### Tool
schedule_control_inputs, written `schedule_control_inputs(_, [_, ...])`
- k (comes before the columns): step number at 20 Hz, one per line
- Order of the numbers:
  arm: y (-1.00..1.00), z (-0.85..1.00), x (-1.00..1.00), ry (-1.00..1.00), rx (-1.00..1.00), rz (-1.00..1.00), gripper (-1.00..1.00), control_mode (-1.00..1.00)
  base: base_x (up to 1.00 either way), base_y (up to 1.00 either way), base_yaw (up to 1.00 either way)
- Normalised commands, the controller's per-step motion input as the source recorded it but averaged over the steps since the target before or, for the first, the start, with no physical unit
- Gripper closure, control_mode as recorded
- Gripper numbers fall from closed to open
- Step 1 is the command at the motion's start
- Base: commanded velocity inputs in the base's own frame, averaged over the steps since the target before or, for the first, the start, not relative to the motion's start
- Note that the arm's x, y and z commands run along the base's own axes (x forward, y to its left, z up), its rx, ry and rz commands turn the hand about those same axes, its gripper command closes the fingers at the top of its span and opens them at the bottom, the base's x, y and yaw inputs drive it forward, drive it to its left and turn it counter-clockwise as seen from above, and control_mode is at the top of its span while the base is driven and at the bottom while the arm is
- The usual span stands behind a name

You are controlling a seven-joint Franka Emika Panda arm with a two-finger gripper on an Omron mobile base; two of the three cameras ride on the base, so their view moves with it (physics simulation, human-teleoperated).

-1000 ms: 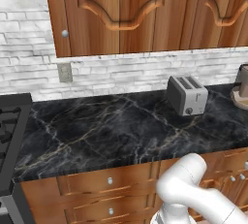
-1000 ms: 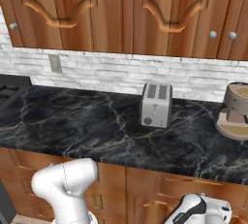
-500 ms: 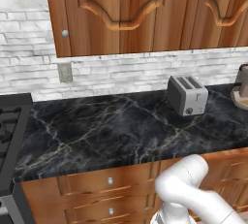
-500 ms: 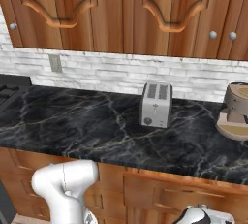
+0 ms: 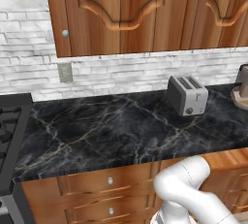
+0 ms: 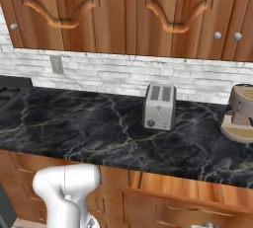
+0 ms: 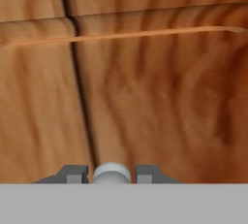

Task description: Take the pizza cutter from the drawer on the right and place it on the dining counter for cutting.

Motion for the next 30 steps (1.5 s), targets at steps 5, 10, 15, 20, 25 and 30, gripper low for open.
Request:
schedule_control_inputs(5, [-0.20,-0.20,-0.84,0.00,0.00,0.00,1.00,-1.00,0.00,0.00,0.00])
schedule_control_inputs(10, [-0.22,-0.17,-0.83,0.00,0.00,0.00,1.00,-1.00,0.00,0.00,0.00])
schedule_control_inputs(15, [-0.24,-0.15,-0.82,0.02,0.00,0.00,1.00,-1.00,0.00,0.00,0.00])
schedule_control_inputs(20, [-0.23,-0.16,-0.82,0.03,0.00,0.00,1.00,-1.00,0.00,0.00,0.00])
schedule_control_inputs(25, [-0.22,-0.21,-0.82,0.03,0.00,0.00,1.00,-1.00,0.00,0.00,0.00])
schedule_control_inputs(30, [-0.20,-0.27,-0.83,0.02,0.00,0.00,1.00,-1.00,0.00,0.00,0.00])
